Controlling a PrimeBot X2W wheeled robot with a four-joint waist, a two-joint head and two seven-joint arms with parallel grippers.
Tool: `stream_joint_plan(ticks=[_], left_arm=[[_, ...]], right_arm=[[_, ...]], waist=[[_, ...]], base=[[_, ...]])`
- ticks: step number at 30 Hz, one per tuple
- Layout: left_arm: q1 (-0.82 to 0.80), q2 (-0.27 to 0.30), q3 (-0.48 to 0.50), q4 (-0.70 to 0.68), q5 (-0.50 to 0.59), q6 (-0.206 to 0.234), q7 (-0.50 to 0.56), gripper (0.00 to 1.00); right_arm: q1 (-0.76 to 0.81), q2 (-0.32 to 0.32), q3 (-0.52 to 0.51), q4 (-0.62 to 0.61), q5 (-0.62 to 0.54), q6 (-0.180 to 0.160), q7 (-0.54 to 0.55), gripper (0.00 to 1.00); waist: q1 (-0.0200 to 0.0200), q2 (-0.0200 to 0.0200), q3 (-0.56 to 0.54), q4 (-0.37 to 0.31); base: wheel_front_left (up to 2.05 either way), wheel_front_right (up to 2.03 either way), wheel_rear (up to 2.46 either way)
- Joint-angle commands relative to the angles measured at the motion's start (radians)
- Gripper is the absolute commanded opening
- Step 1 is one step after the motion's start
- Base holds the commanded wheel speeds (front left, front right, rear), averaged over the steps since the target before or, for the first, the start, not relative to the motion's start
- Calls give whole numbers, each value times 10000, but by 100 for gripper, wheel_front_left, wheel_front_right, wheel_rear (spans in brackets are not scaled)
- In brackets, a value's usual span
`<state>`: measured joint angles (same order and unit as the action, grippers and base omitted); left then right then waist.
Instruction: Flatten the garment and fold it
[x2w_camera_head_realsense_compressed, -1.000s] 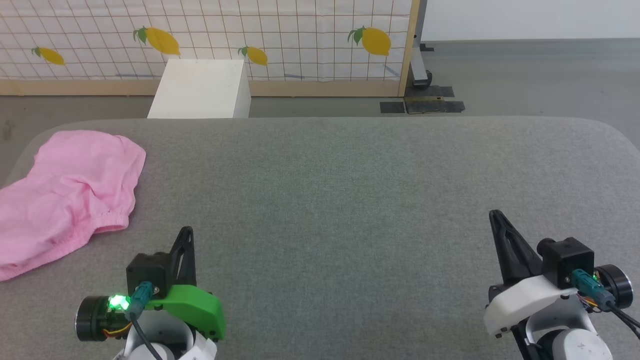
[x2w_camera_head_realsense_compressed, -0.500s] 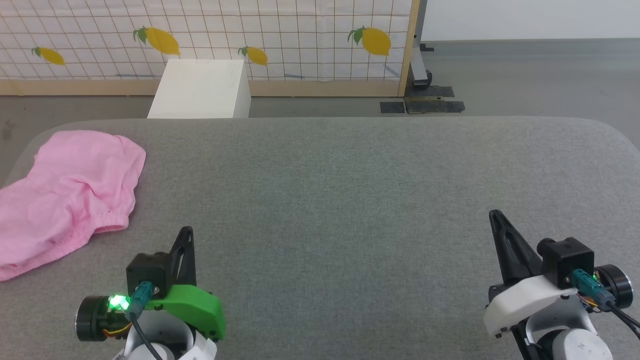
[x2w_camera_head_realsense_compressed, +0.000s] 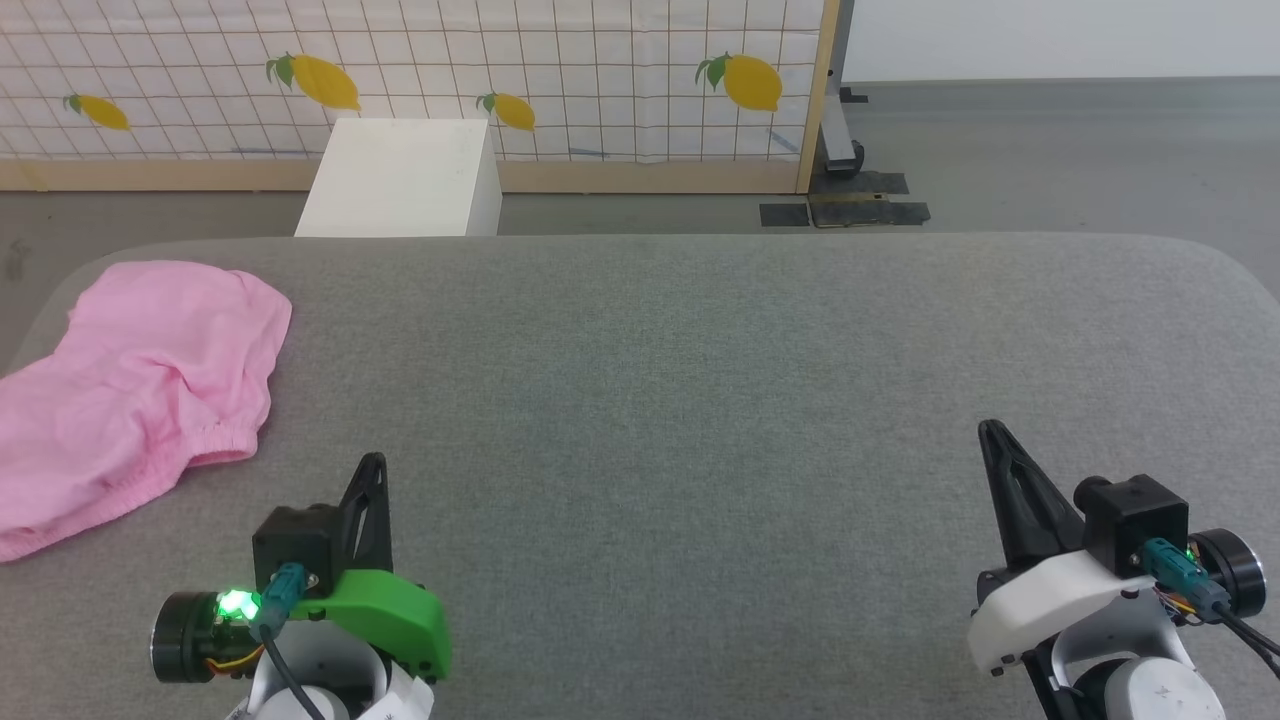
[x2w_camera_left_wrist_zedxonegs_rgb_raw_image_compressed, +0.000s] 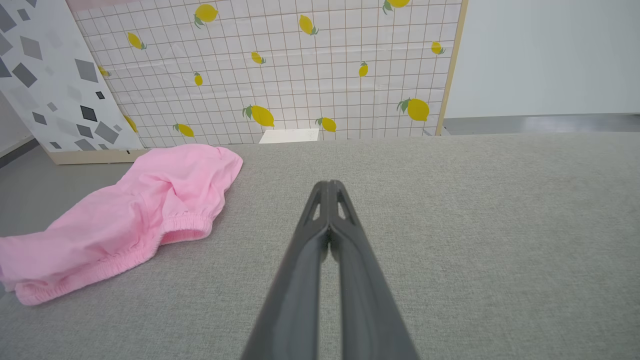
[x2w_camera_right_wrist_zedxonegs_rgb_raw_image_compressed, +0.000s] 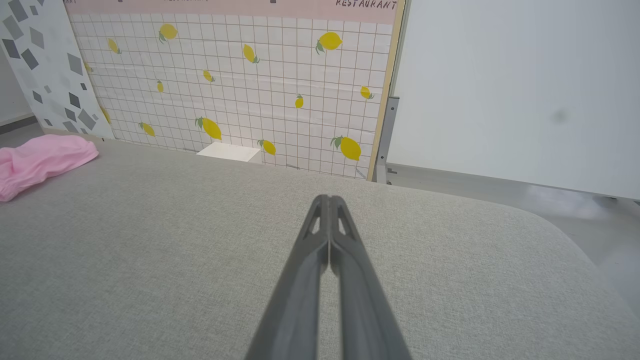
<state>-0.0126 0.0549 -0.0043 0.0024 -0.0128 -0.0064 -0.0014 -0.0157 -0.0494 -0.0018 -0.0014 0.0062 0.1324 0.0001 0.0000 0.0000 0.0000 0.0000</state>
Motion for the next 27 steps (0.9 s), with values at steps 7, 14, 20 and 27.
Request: stream_joint_plan(ticks=[7, 14, 20, 27], left_arm=[[-3, 4, -15, 0, -18, -2, -1, 100], [-38, 2, -128, 49, -111, 26, -76, 100], [-99, -1, -250, 141, -183, 76, -186, 100], [-171, -3, -376, 243, -304, 127, -333, 100]], right_arm=[[-2, 0, -2, 0, 4, 0, -1, 100], [-16, 2, -11, -6, 18, -1, -51, 100], [-33, 1, -16, 2, 38, -1, -126, 100], [-51, 0, -23, 16, 83, -2, -221, 100]], waist=[[0, 0, 0, 0], [0, 0, 2, 0], [0, 0, 5, 3], [0, 0, 8, 1]], base=[[0, 0, 0], [0, 0, 0], [0, 0, 0], [0, 0, 0]])
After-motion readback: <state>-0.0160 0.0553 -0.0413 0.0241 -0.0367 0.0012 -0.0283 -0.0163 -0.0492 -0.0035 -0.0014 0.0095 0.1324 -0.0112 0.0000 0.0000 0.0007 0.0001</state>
